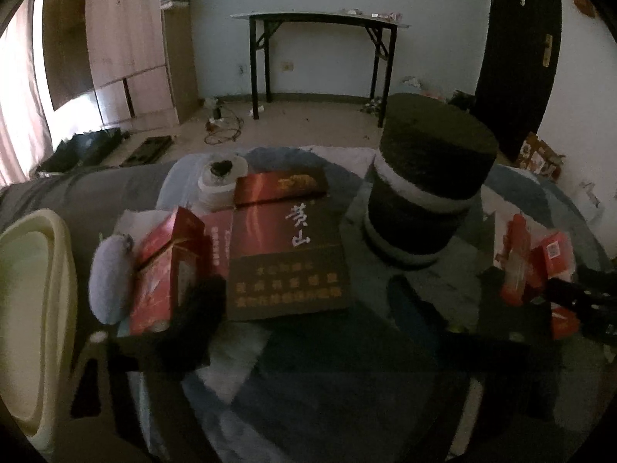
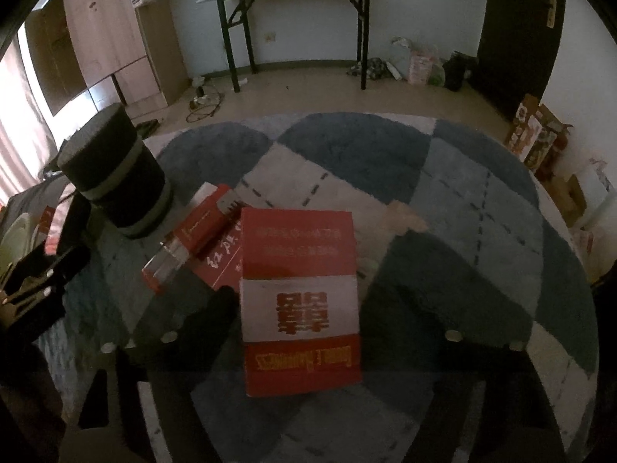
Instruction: Organize rigid objects
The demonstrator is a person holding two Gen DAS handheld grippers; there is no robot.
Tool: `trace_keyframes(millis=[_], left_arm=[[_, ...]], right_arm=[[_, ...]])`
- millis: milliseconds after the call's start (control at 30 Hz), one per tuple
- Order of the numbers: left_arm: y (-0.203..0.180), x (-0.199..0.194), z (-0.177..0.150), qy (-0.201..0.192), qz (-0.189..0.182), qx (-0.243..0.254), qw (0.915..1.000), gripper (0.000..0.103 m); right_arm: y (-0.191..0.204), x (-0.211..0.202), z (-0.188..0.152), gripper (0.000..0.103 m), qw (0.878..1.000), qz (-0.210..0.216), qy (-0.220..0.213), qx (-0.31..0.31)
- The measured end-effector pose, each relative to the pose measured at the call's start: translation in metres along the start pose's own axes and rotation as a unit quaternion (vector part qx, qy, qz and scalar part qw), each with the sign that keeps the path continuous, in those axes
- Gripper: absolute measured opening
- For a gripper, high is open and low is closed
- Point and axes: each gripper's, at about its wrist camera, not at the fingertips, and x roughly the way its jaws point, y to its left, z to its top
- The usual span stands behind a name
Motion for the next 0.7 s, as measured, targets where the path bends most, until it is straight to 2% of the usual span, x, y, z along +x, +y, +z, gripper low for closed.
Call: trace_keyframes(millis=[33, 67, 233, 433, 600, 700], left_arm=[[0.000, 0.002, 0.000, 0.003, -0.003, -0.004, 1.0000, 0.060], [0.003, 0.003, 0.000, 0.008, -0.008, -0.009, 0.9999, 0.060], [0.018, -0.004, 0.000, -0.008, -0.055, -0.048, 0.9973, 0.060], [0.027, -0.020, 0.007, -0.027, -0.058, -0.047, 0.9969, 0.059], [0.032, -0.006, 0.006, 0.001, -0.065, -0.054, 0.9965, 0.060], [0.025, -0.002, 0.005, 0.008, -0.058, -0.037, 0.9976, 0.065]], right_arm=[[0.001, -0.002, 0.000, 0.066, 1.000, 0.005, -0.003, -0.001], [0.001, -0.003, 0.000, 0.058, 1.000, 0.008, -0.006, -0.001], [0.005, -0.004, -0.001, 0.058, 1.000, 0.003, -0.007, -0.018], [0.004, -0.022, 0.002, 0.058, 0.999, 0.002, -0.035, -0.018], [0.003, -0.014, -0.001, 0.058, 1.000, -0.013, -0.019, -0.017], [0.006, -0.015, 0.000, 0.058, 0.999, -0.020, -0.017, -0.021]])
